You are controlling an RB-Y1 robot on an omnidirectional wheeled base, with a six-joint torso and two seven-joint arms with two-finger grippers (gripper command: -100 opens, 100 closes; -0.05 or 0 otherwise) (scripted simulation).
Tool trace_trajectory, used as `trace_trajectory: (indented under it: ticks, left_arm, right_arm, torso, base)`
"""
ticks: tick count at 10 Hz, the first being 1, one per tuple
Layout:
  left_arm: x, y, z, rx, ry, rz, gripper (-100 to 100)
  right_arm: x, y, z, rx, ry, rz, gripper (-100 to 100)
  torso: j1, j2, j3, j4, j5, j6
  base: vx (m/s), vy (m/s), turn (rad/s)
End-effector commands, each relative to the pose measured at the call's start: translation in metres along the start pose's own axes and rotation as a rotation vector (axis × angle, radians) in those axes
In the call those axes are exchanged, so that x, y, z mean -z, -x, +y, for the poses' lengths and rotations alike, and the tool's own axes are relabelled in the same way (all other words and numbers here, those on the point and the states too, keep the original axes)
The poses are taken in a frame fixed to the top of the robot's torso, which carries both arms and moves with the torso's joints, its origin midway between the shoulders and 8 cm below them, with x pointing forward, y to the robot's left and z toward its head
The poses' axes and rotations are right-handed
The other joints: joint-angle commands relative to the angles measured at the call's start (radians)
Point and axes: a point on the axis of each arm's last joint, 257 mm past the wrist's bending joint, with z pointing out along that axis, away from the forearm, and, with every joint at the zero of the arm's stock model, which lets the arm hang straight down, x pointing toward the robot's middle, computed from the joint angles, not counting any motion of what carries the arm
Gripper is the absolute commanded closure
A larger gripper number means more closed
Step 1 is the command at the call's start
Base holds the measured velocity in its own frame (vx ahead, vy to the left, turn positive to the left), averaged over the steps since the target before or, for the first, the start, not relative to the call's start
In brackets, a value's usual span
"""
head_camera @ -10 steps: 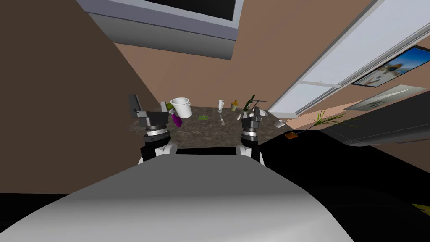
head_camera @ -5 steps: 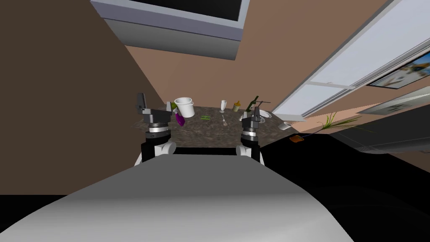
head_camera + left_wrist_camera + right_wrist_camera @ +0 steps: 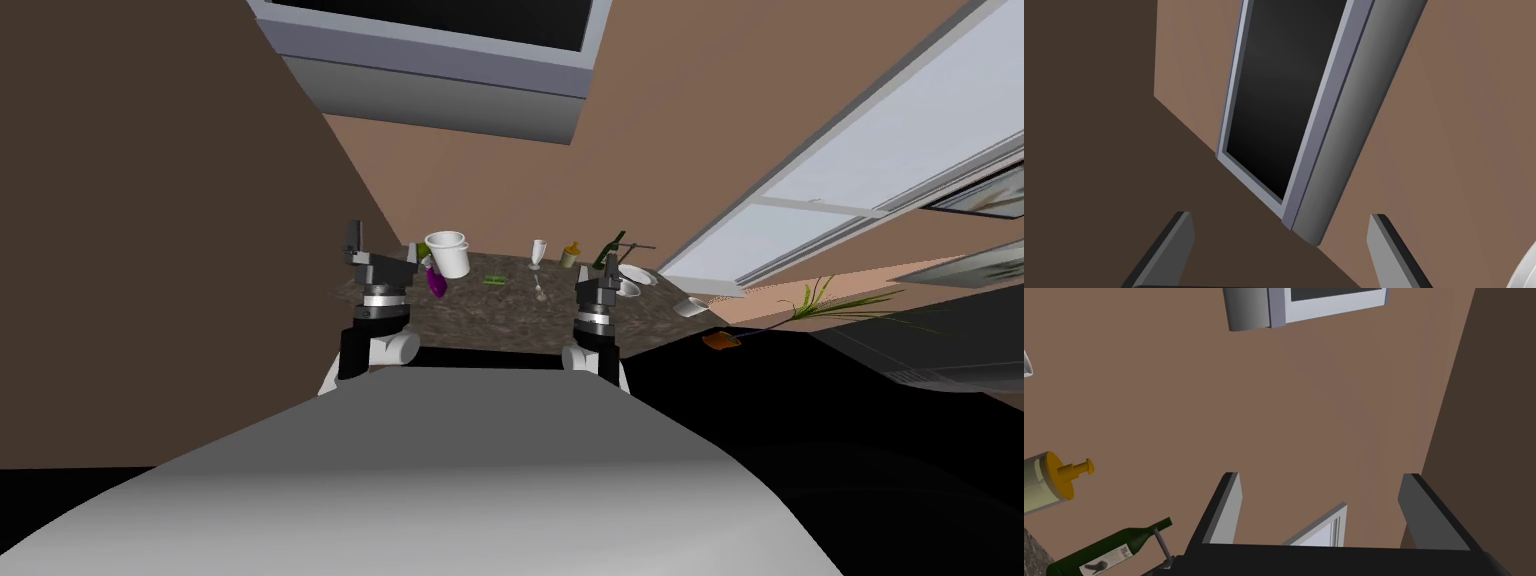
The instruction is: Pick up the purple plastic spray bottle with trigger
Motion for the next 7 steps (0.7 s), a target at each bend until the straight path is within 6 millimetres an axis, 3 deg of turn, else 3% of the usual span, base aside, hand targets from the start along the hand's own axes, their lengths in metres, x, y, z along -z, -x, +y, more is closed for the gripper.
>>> trace_trajectory:
  ticks: [1,7]
  left_arm:
    - [-0.003,0.001,0.007,0.022,0.024,-0.005,-100]
    - [-0.013,0.008,0.032,0.131,0.113,-0.032,-100]
  right_arm:
    - [0.000,0.000,0.000,0.000,0.000,0.000,0]
    - [0.000,0.000,0.000,0.000,0.000,0.000,0]
  torso:
    - [0.000,0.000,0.000,0.000,0.000,0.000]
    - [0.000,0.000,0.000,0.000,0.000,0.000]
  base:
    - [0.000,0.000,0.040]
    - [0.001,0.001,0.070]
